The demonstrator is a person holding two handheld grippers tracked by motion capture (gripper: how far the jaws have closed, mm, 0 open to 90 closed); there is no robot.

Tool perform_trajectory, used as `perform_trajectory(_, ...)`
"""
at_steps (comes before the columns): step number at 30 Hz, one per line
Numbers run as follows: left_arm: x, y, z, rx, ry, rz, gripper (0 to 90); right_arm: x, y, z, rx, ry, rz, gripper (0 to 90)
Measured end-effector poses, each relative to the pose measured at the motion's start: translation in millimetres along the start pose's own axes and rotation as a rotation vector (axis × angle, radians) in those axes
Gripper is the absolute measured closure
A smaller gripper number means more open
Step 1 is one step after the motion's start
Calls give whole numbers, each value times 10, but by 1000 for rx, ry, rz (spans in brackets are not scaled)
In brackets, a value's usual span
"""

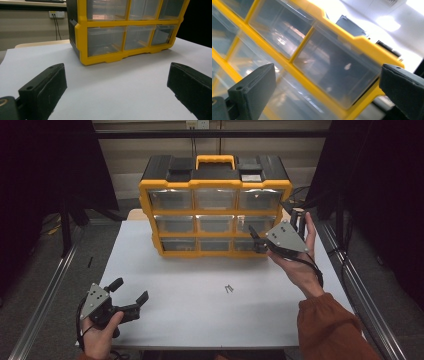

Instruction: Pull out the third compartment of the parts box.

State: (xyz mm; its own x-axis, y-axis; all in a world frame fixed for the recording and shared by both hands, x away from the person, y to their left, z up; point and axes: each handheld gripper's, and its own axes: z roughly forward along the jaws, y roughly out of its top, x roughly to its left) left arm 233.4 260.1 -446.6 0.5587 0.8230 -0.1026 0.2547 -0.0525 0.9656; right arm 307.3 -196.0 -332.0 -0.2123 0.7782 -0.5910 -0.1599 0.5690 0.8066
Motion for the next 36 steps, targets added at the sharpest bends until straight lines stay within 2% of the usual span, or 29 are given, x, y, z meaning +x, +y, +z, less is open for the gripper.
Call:
perform_trajectory(1,2,-2,0,0,0,-5,29,5,15,0,-2,-4,-20,12)
perform_trajectory(3,9,-2,-1,2,0,-2,30,30,50,11,-4,-36,-98,19)
perform_trajectory(4,9,-2,-1,2,0,-2,30,30,50,11,-4,-36,-98,19)
perform_trajectory(6,6,-1,-2,0,0,-1,30,58,96,31,-6,-56,-189,14)
perform_trajectory(7,6,-1,-2,0,0,-1,30,58,96,31,-6,-56,-189,14)
perform_trajectory(9,5,-1,-2,0,1,-1,30,72,116,49,-5,-70,-231,11)
perform_trajectory(10,4,-1,-1,-1,0,-3,29,84,137,73,1,-84,-286,9)
perform_trajectory(11,5,-1,-1,0,0,-2,29,84,137,73,1,-84,-286,9)
perform_trajectory(12,6,-1,-1,0,0,-2,30,95,147,96,0,-98,-330,5)
perform_trajectory(13,6,-1,-2,0,0,-1,30,95,147,96,0,-98,-330,5)
perform_trajectory(14,5,-1,-3,1,1,1,30,105,153,122,9,-102,-369,0)
perform_trajectory(16,5,-1,-2,1,0,1,29,114,155,146,20,-102,-402,1)
perform_trajectory(17,5,-1,-2,1,0,1,29,114,155,146,20,-102,-402,1)
perform_trajectory(18,5,-2,-1,0,0,-1,30,134,153,170,31,-116,-457,2)
perform_trajectory(20,6,-1,-2,1,0,1,30,148,148,183,34,-129,-515,3)
perform_trajectory(21,6,-1,-2,1,0,1,30,148,148,183,34,-129,-515,3)
perform_trajectory(22,5,-1,-3,1,0,1,30,154,147,202,41,-134,-534,23)
perform_trajectory(27,6,-2,-2,0,0,0,30,138,156,245,50,-161,-539,104)
perform_trajectory(28,6,-2,-2,2,0,1,30,114,164,279,70,-162,-559,167)
perform_trajectory(30,2,-3,-1,0,-1,-4,29,98,166,303,83,-165,-570,205)
perform_trajectory(34,2,-3,-1,1,-2,-3,30,81,166,345,104,-186,-643,295)
perform_trajectory(35,2,-3,-1,1,-2,-3,30,81,166,345,104,-186,-643,295)
perform_trajectory(36,2,-3,-2,1,-2,-3,30,85,169,358,104,-186,-671,325)
